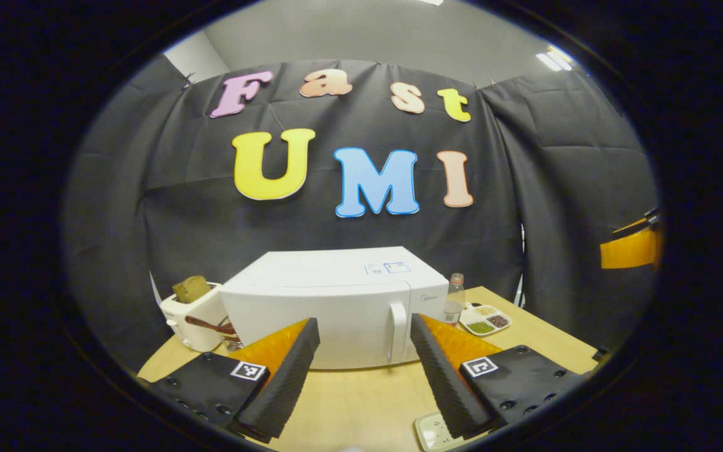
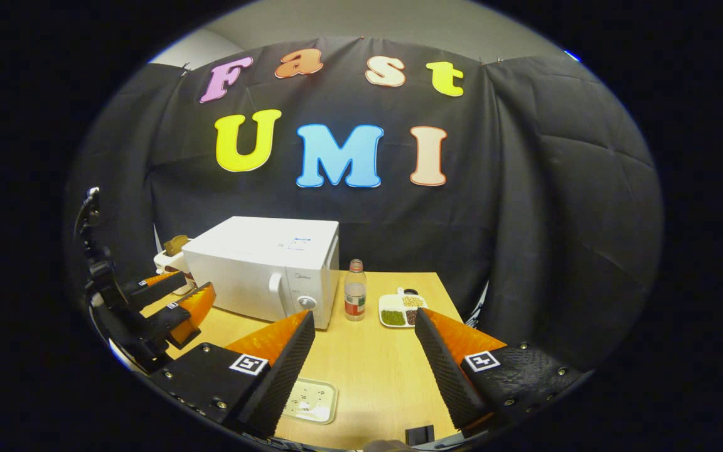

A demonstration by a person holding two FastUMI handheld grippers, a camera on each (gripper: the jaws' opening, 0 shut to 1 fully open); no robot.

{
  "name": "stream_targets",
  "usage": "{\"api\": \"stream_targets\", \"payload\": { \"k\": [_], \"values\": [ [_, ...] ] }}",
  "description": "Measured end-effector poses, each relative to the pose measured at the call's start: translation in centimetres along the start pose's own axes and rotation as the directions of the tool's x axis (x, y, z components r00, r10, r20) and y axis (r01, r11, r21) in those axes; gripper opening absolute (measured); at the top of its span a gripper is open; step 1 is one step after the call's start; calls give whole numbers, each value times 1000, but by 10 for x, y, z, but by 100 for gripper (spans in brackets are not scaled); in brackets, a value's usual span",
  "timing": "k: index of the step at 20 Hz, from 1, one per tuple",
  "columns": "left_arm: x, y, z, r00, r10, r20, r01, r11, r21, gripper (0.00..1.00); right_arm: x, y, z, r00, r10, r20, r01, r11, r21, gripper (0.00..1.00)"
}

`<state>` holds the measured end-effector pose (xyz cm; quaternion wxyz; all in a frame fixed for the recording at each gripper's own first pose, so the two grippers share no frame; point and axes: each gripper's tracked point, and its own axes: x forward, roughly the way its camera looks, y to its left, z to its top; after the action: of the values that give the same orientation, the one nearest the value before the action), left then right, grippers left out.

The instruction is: Open the microwave oven with the left hand, put the food in, and close the microwave oven.

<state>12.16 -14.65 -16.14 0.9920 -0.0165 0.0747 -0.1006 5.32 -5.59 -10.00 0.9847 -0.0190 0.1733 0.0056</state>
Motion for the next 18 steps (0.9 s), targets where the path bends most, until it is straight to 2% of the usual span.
{"api": "stream_targets", "payload": {
  "k": [1, 2, 3, 4, 6, 10, 12, 14, 16, 18],
  "values": [
    [-15, 14, 16, 1000, 15, 17, -15, 1000, -3, 100, -2, 6, 9, 1000, 9, 22, -9, 1000, -1, 98],
    [-27, 29, 29, 999, 36, 29, -36, 999, -5, 95, -4, 13, 19, 999, 14, 45, -14, 1000, -3, 98],
    [-41, 44, 42, 998, 58, 37, -58, 998, -4, 98, -6, 19, 26, 997, 21, 70, -21, 1000, -4, 98],
    [-53, 59, 54, 996, 81, 45, -81, 997, -3, 95, -8, 25, 37, 995, 25, 96, -25, 1000, -5, 98],
    [-74, 85, 70, 992, 120, 39, -120, 993, -11, 98, -15, 35, 55, 989, 33, 147, -32, 999, -5, 98],
    [-101, 120, 101, 985, 152, 80, -152, 988, -12, 100, -29, 41, 82, 971, 2, 239, -1, 1000, -3, 98],
    [-108, 128, 114, 983, 151, 100, -150, 989, -10, 98, -35, 44, 90, 964, -12, 265, 5, 1000, 26, 98],
    [-111, 133, 128, 983, 140, 119, -138, 990, -24, 100, -40, 45, 94, 959, -25, 283, 10, 998, 54, 98],
    [-114, 135, 138, 982, 132, 138, -130, 991, -24, 95, -47, 45, 83, 957, -44, 288, 28, 998, 61, 98],
    [-114, 137, 144, 982, 120, 147, -118, 993, -26, 98, -50, 45, 80, 955, -61, 290, 45, 997, 64, 98]
  ]
}}
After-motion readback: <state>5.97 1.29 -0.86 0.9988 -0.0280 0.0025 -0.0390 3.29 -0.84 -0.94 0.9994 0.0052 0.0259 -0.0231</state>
